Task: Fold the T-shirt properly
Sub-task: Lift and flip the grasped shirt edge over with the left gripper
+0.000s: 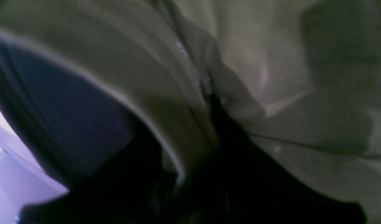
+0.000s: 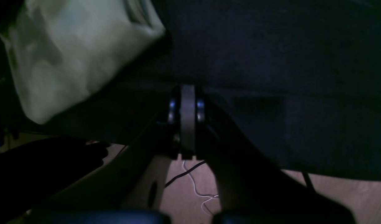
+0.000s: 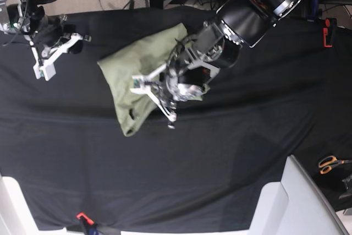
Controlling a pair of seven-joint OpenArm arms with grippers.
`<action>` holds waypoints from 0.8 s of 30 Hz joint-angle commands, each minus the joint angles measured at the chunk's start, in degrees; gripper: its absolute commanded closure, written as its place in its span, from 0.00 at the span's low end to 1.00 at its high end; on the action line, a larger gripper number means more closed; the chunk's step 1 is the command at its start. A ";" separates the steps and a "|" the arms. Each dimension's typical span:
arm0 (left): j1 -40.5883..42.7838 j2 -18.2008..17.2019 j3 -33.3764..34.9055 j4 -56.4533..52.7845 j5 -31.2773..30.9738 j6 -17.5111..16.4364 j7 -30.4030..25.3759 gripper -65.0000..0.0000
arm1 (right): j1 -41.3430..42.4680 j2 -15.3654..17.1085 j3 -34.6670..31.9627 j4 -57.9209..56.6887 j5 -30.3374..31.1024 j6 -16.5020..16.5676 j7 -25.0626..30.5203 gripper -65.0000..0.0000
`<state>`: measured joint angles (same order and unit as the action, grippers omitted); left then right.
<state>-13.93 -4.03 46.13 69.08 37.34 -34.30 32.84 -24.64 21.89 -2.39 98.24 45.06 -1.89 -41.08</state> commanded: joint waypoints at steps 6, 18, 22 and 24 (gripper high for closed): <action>1.14 -0.14 6.66 5.43 -1.69 -0.38 -2.38 1.00 | 0.25 0.92 0.42 -0.61 0.44 0.26 0.95 1.00; -0.79 -2.08 6.75 5.60 -1.69 -0.29 -2.11 1.00 | 0.25 1.01 0.42 -0.61 0.44 0.26 0.95 1.00; -2.29 -2.96 6.84 5.25 -1.87 -0.29 -2.11 1.00 | 0.25 0.92 0.42 -0.61 0.44 0.26 0.95 1.00; -2.64 -3.04 6.84 4.28 -1.69 -0.29 -2.11 1.00 | 0.25 0.75 0.42 -0.61 0.44 0.26 0.95 1.00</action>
<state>-15.53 -7.40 53.23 72.69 34.70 -35.14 30.41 -24.51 22.02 -2.35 96.99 44.99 -1.91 -40.71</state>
